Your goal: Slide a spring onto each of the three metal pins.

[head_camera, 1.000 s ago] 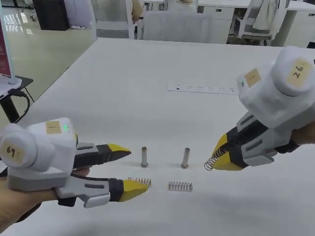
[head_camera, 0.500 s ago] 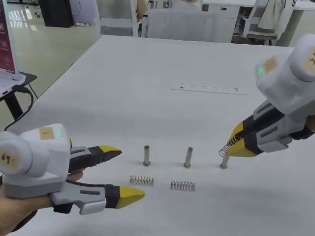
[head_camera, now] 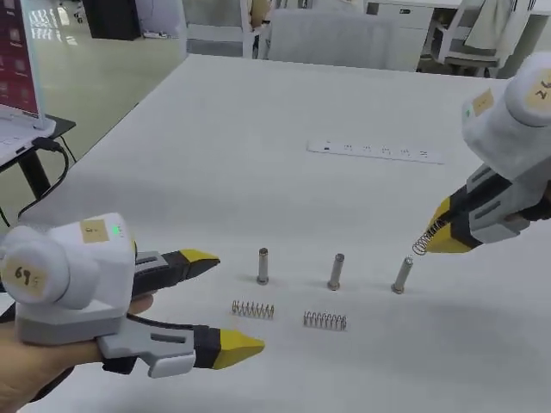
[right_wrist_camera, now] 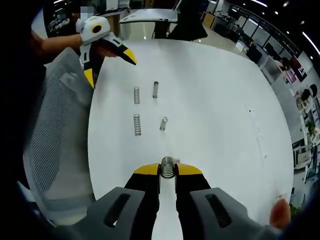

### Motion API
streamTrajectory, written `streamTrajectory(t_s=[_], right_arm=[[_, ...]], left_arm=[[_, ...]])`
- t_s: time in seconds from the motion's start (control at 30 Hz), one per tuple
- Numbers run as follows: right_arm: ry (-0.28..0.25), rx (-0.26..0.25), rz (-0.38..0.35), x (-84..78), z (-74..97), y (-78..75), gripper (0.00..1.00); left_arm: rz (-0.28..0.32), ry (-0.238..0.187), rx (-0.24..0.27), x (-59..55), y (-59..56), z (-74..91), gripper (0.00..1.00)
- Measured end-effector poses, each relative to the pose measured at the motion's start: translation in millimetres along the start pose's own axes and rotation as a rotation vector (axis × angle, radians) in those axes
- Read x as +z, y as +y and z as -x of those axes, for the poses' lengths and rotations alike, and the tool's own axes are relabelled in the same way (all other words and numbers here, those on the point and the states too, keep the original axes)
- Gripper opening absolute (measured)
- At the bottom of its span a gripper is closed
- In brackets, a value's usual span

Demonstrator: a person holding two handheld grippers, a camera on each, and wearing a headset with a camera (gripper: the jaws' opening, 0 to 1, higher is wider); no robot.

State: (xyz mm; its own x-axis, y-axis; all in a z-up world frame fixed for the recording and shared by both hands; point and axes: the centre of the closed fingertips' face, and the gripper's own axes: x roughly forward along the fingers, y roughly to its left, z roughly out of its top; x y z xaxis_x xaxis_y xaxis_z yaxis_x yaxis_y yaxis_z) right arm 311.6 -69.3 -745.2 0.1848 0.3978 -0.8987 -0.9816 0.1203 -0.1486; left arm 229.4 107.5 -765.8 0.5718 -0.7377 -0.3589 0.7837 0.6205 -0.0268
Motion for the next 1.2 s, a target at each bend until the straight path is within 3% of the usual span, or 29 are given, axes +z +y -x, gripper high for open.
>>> streamTrajectory(t_s=[0.5,1.2], right_arm=[[0.085,0.018,0.004,-12.1,-25.2,-13.8,0.09],[0.118,0.049,-0.028,-20.7,-48.5,-17.7,0.09]], left_arm=[[-0.005,0.011,-0.003,-3.3,-5.0,-2.7,0.68],[-0.005,0.011,-0.003,-4.6,-3.6,-1.3,0.68]])
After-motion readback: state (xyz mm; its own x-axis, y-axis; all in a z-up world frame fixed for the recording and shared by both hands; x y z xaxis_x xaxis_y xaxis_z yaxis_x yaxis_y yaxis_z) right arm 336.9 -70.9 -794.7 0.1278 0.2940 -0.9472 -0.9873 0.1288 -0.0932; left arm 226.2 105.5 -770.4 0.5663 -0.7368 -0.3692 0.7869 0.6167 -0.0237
